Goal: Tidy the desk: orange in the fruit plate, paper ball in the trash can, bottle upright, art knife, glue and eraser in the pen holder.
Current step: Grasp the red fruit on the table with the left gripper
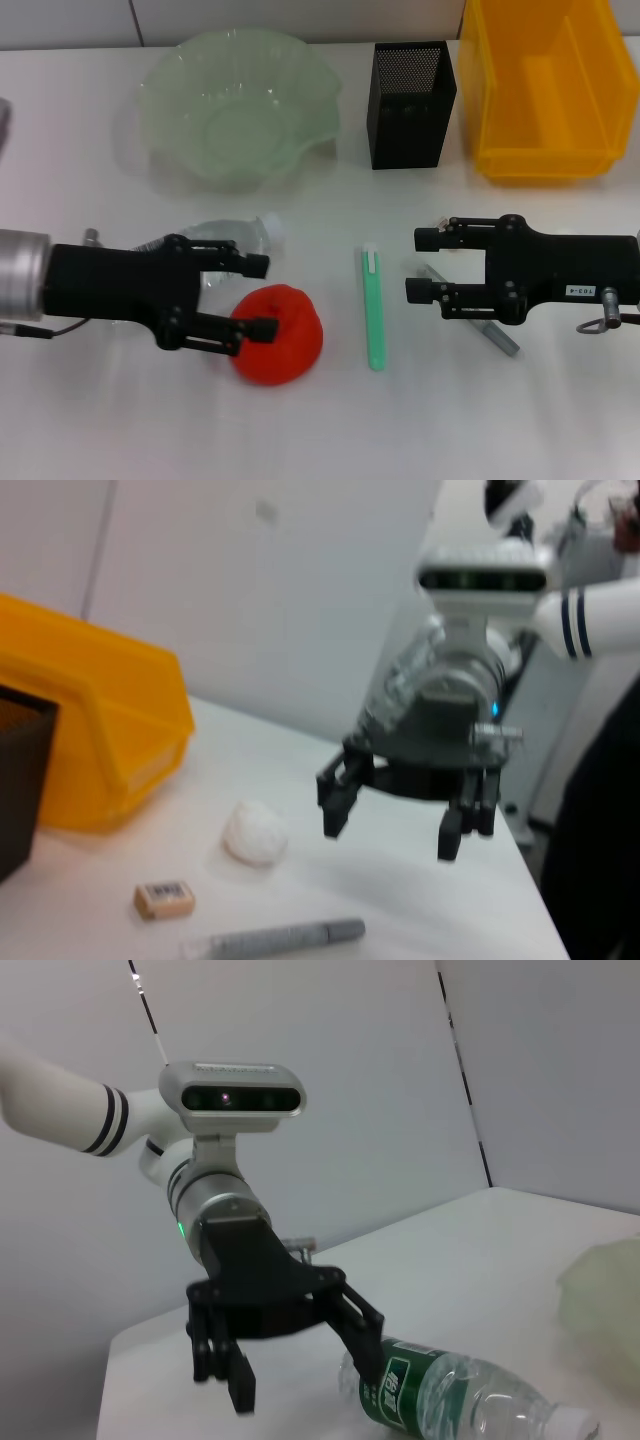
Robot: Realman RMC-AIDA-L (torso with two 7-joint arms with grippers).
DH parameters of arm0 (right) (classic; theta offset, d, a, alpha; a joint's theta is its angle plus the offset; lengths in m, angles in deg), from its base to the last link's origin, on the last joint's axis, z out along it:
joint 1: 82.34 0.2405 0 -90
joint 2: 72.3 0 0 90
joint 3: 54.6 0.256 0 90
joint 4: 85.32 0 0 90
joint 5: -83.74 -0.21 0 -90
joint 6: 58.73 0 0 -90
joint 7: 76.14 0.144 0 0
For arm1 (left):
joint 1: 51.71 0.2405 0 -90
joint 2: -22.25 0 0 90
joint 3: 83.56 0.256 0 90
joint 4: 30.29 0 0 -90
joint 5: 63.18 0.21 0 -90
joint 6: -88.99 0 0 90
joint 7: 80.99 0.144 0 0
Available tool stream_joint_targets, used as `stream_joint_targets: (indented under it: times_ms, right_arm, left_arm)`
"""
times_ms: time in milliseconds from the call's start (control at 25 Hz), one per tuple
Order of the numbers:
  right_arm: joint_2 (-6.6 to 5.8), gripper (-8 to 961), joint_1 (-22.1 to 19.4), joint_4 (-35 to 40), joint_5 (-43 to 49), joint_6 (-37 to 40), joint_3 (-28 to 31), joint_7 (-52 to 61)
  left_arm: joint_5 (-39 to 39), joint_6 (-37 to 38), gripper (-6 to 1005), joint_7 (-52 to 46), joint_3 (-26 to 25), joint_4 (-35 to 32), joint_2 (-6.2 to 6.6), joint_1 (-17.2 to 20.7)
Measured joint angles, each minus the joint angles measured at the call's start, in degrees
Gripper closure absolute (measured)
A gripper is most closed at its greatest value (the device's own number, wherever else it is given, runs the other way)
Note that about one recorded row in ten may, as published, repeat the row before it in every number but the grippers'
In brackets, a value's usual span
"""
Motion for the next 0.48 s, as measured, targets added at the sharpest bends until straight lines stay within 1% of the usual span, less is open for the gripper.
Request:
stream_joint_targets:
  times_ms: [40,120,160,200,320,360,480]
  right_arm:
    - [-0.01,273,0.0,0.0,0.0,0.0,0.0,0.0]
    - [-0.01,274,-0.1,0.0,0.0,0.1,0.0,0.1]
    - [-0.03,274,-0.1,0.0,0.0,0.2,0.0,0.1]
    - [-0.02,274,-0.1,0.0,0.0,0.2,0.0,0.1]
    - [-0.04,274,-0.2,-0.1,0.0,0.2,0.0,0.1]
    - [-0.05,274,-0.2,-0.1,0.0,0.3,0.0,0.1]
    - [-0.05,274,-0.2,-0.1,0.0,0.3,0.1,0.1]
  left_arm:
    - [0.0,-0.1,202,-0.4,3.5,-1.7,-2.23,-1.6]
    - [0.0,-0.1,202,-0.4,3.5,-1.7,-2.23,-1.6]
    - [0.0,-1.3,202,-0.5,6.6,-5.6,-5.31,-2.9]
    - [0.0,-2.5,202,-0.5,8.0,-7.4,-6.62,-3.5]
    - [0.0,-2.5,202,-0.5,8.0,-7.4,-6.62,-3.5]
    - [0.0,-4.5,202,-0.5,8.8,-6.6,-6.77,-4.1]
    - [-0.1,-5.6,201,-0.5,9.1,-6.3,-6.76,-4.3]
